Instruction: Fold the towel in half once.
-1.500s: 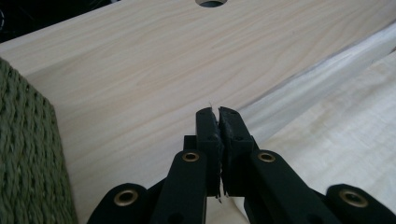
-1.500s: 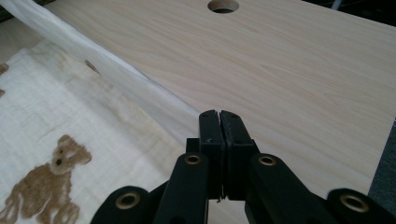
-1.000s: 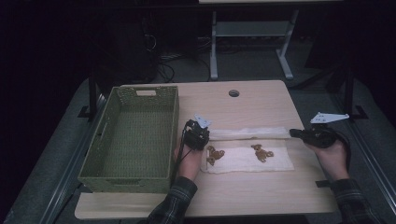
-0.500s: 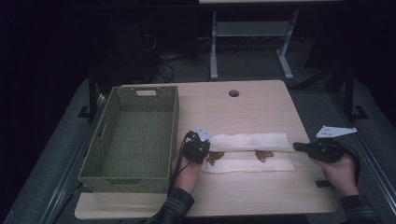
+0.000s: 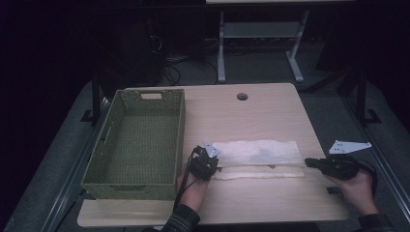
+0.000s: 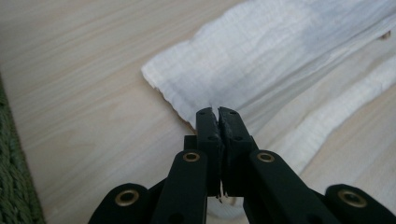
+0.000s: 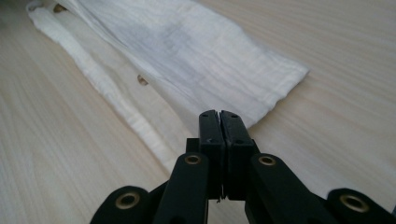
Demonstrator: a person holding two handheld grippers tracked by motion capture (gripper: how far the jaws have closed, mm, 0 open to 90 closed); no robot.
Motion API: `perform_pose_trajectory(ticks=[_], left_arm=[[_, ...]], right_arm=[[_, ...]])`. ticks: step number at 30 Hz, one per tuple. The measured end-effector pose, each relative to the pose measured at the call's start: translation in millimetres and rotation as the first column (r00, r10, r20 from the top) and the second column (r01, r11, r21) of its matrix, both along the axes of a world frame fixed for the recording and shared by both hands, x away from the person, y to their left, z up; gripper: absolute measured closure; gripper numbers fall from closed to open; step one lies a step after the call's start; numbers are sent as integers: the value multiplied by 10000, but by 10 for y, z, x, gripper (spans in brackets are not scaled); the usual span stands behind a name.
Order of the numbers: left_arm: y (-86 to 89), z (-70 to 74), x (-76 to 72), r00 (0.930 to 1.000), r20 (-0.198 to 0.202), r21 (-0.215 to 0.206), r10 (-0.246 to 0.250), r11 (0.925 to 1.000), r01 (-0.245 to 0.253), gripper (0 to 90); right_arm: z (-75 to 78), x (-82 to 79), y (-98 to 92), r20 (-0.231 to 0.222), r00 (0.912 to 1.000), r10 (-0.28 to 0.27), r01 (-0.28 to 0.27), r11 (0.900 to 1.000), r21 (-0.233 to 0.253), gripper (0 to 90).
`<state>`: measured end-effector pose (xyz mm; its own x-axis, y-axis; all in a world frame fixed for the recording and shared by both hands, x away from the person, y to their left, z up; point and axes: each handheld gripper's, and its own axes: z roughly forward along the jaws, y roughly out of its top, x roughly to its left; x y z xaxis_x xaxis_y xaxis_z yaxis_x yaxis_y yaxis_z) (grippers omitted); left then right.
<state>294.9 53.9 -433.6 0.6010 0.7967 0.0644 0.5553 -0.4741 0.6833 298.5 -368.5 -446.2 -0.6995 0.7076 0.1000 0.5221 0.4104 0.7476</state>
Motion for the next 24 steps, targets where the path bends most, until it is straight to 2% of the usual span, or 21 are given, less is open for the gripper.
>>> perform_pose_trajectory(ticks=[3,8,13,16,18,20,24], left_arm=[[-15,-45,-31,9997,-196,219,-174,9996,179,877],[-16,-95,-56,9984,-503,347,-247,9990,264,876],[-22,-144,-73,9972,-683,527,-314,9980,351,874],[-11,-135,-79,9973,-648,264,-339,9990,357,853],[1,-110,-78,9979,-543,-91,-354,9993,350,755],[7,-87,-66,9983,-462,-382,-350,9987,333,686],[13,-26,8,9993,-230,-551,-296,9981,283,620]], right_arm=[[-45,-29,2,-171,9998,76,-77,10000,-36,883],[-101,-72,7,-403,9989,259,-264,9996,-121,882],[-163,-102,35,-876,9958,285,-304,9993,-203,878],[-171,-101,20,-929,9948,414,-430,9990,-156,850],[-135,-98,4,-971,9946,379,-373,9993,77,777],[-103,-83,-14,-679,9968,424,-405,9988,288,731],[-46,-38,-5,-480,9982,364,-345,9986,406,711]])
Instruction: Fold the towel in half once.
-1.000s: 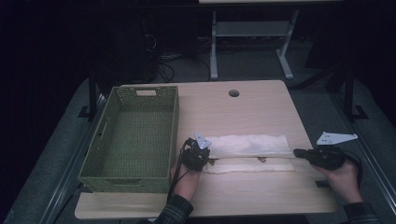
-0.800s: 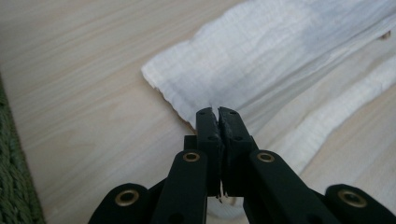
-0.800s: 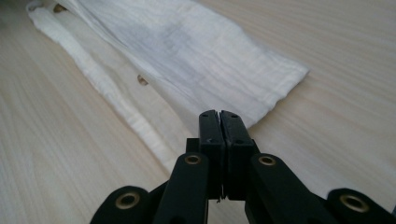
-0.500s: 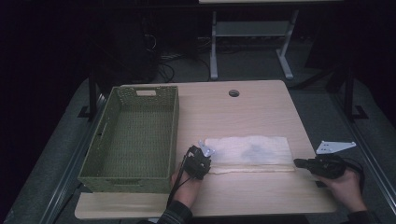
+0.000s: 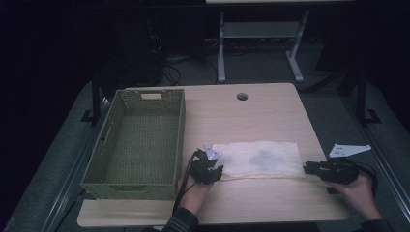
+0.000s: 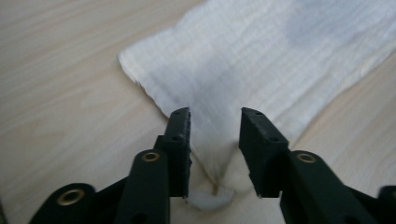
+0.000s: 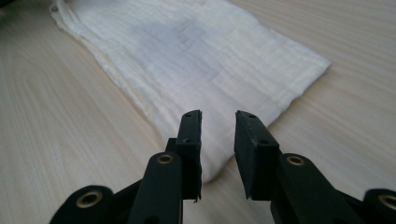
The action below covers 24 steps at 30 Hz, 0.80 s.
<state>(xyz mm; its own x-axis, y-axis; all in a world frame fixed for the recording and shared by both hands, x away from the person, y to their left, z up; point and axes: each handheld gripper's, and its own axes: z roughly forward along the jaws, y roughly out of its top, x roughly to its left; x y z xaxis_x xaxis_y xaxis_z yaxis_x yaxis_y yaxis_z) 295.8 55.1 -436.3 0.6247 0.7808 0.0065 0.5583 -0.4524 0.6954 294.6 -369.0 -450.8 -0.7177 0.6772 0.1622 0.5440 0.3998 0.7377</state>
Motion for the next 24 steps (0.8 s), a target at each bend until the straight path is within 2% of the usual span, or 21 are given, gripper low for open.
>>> perform_pose_trajectory(ticks=[5,10,16,18,20,24], left_arm=[[-22,56,181,9993,325,-81,166,9998,-164,581],[-56,44,419,9980,494,-48,401,9992,-399,578],[-91,-13,681,9974,523,163,505,9985,-514,579],[-97,-22,751,9973,547,186,492,9986,-503,579],[-97,-25,822,9966,572,207,587,9980,-600,579],[-82,-36,903,9961,522,109,710,9974,-717,579]], right_arm=[[41,126,61,212,9997,-101,104,9999,-109,696],[26,355,114,200,9994,-281,284,9995,-155,697],[-35,702,131,176,9971,-743,748,9966,-341,697],[-62,811,127,301,9963,-803,815,9959,-395,697],[-78,901,121,378,9951,-915,933,9944,-487,697],[-122,1028,109,253,9936,-1100,1111,9928,-440,697]])
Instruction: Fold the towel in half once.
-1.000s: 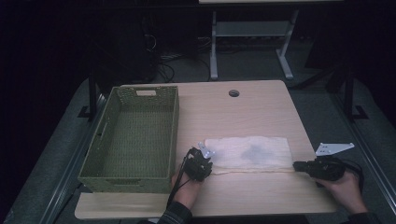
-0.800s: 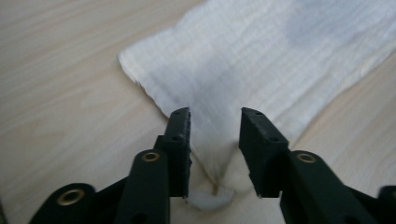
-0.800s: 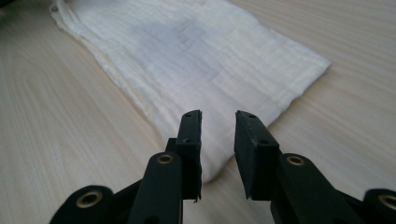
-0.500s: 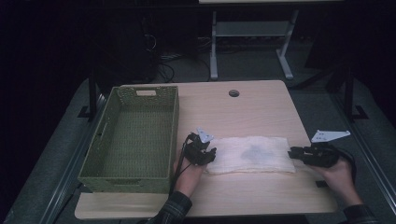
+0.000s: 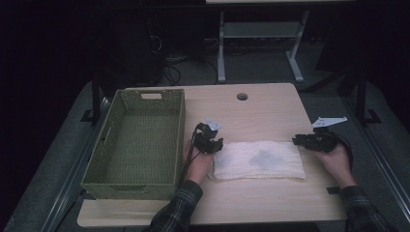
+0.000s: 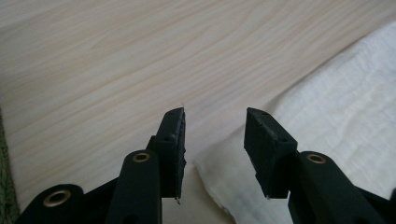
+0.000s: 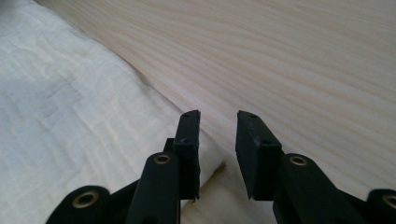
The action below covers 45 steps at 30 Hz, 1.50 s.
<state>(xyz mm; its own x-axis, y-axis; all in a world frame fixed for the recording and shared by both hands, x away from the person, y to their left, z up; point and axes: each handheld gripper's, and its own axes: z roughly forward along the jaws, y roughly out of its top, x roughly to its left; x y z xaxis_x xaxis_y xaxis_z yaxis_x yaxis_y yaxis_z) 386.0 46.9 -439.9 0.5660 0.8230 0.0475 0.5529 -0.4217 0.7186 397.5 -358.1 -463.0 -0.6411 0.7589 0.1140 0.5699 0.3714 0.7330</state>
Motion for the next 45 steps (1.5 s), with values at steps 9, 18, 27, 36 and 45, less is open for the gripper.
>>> perform_pose_trajectory(ticks=[9,18,27,36,45], left_arm=[[26,-73,60,9996,-258,31,-124,9999,125,569],[-8,-206,93,9979,-635,530,-131,9985,165,586],[-27,-235,103,9935,-968,146,-599,9980,616,816],[-82,-161,119,9945,-700,-270,-781,9967,764,866],[-94,-27,180,9979,71,-757,-648,9950,652,866]], right_arm=[[-118,39,24,-211,9994,281,-289,9988,-399,752],[-111,18,57,-261,9988,406,-417,9982,-438,854],[-108,34,35,-39,9999,109,-112,9976,-688,870],[-89,95,-64,65,9990,-441,445,9953,-865,874],[83,189,-206,729,9935,-873,891,9958,-220,876]])
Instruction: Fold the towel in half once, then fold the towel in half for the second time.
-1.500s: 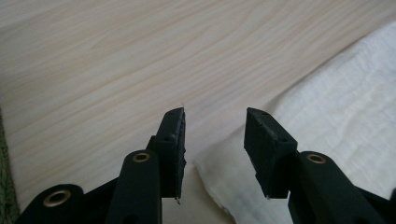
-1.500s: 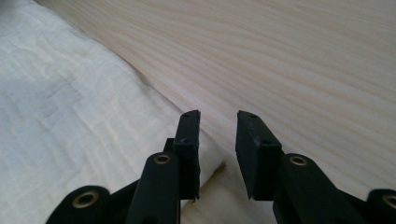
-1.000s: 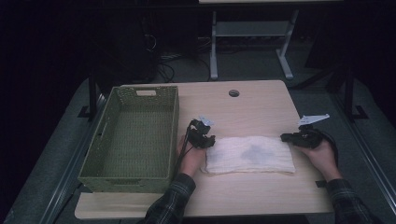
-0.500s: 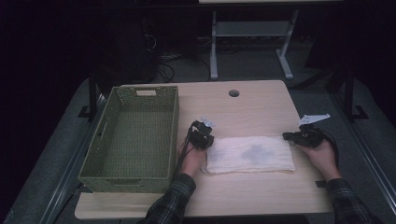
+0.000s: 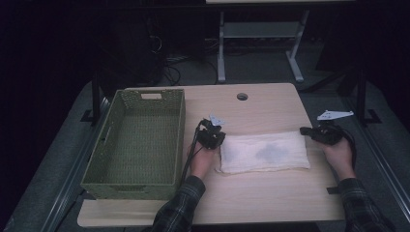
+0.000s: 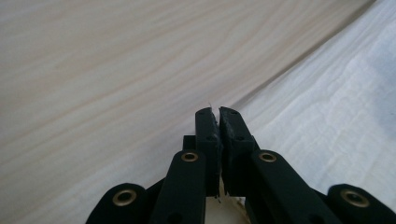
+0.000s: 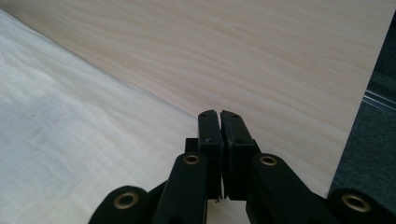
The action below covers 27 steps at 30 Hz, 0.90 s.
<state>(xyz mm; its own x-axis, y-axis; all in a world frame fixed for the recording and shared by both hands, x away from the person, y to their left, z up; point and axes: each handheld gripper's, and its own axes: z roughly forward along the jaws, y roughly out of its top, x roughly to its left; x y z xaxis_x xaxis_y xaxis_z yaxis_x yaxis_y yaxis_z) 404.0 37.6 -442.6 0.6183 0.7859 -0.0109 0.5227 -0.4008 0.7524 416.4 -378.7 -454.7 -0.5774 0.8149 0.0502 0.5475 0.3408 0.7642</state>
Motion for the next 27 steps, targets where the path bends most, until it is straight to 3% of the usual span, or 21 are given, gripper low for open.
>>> perform_pose_trajectory(ticks=[4,11,15,27], left_arm=[[26,56,14,9993,343,-177,113,9998,-107,866],[56,100,-60,9989,478,-132,-9,9999,15,866],[76,130,-112,9987,503,-157,-99,9998,107,867],[81,156,-274,9977,482,11,-486,9988,486,867]], right_arm=[[-5,37,14,90,10000,-3,3,10000,39,876],[23,-13,19,244,9996,173,-176,9998,135,876],[36,-58,-12,194,9993,309,-318,9984,478,876],[59,-295,-62,120,9975,695,-701,9962,516,876]])
